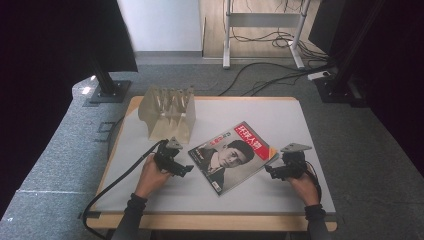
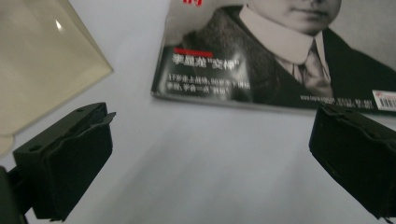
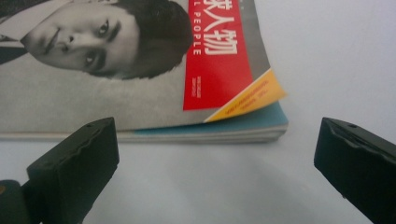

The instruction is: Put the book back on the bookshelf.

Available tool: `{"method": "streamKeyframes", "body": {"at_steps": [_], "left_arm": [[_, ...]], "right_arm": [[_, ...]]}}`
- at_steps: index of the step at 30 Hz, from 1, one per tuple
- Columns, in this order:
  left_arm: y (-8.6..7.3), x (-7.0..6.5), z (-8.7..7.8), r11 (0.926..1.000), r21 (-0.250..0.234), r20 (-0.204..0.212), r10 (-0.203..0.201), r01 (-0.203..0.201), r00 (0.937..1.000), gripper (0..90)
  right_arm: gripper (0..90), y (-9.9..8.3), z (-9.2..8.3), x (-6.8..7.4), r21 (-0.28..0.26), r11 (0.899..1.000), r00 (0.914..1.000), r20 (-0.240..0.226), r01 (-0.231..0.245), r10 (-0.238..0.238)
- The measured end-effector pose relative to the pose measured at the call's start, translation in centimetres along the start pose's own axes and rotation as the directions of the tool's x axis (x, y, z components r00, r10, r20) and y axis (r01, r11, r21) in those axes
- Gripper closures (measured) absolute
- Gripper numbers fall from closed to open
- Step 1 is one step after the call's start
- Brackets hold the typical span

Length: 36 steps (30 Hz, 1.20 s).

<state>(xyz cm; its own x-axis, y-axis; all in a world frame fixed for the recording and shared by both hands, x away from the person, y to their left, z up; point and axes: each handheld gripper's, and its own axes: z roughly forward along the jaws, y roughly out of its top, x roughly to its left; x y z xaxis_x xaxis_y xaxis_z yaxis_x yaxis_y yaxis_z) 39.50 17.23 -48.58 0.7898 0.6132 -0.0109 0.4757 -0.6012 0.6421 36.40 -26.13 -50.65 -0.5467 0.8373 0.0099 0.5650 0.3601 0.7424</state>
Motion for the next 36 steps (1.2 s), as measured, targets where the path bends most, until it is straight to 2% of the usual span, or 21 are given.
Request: {"method": "streamKeyframes", "body": {"at_steps": [4, 10, 13, 19, 24, 28, 33, 36], "left_arm": [[1.3, 0.1, 0.4, 0.9998, 0.001, 0.0, 0.021, -0.021, 0.9998, 0.0], [3.2, 0.1, 1.6, 0.999, -0.036, 0.023, 0.027, -0.026, 0.9994, 0.0], [4.2, 0.0, 2.3, 0.9984, -0.025, 0.012, 0.051, -0.05, 0.9986, 0.0], [5.5, 0.4, 4.0, 0.9984, -0.02, 0.019, 0.054, -0.053, 0.9984, 0.0], [5.9, 0.5, 5.8, 0.9982, -0.003, 0.032, 0.06, -0.059, 0.9977, 0.0], [5.8, 0.7, 7.1, 0.9984, 0.012, 0.035, 0.055, -0.055, 0.9979, 0.0], [5.3, 1.0, 8.3, 0.9978, 0.036, 0.04, 0.055, -0.056, 0.9977, 0.0], [5.0, 0.9, 8.6, 0.9979, 0.039, 0.059, 0.05, -0.052, 0.997, 0.0]], "right_arm": [[0.0, 1.0, 0.2, 0.2, -0.006, 1.0, 0.9999, -0.004, 0.017, -0.017], [0.0, 2.9, 0.9, 0.7, -0.016, 0.999, 0.999, -0.015, 0.042, -0.042], [0.0, 3.7, 1.6, 0.9, -0.01, 0.998, 0.9983, -0.02, 0.055, -0.055], [0.0, 4.7, 3.0, 0.8, 0.001, 0.997, 0.9969, -0.031, 0.073, -0.073], [0.0, 5.0, 4.3, 0.1, 0.006, 0.997, 0.9953, -0.052, 0.083, -0.082], [0.0, 5.0, 5.2, -0.6, 0.01, 0.998, 0.9965, -0.051, 0.067, -0.067], [0.1, 4.7, 6.6, -1.5, 0.035, 0.998, 0.9962, -0.066, 0.059, -0.056], [0.1, 4.3, 7.2, -1.8, 0.047, 0.998, 0.9963, -0.071, 0.053, -0.05]]}}
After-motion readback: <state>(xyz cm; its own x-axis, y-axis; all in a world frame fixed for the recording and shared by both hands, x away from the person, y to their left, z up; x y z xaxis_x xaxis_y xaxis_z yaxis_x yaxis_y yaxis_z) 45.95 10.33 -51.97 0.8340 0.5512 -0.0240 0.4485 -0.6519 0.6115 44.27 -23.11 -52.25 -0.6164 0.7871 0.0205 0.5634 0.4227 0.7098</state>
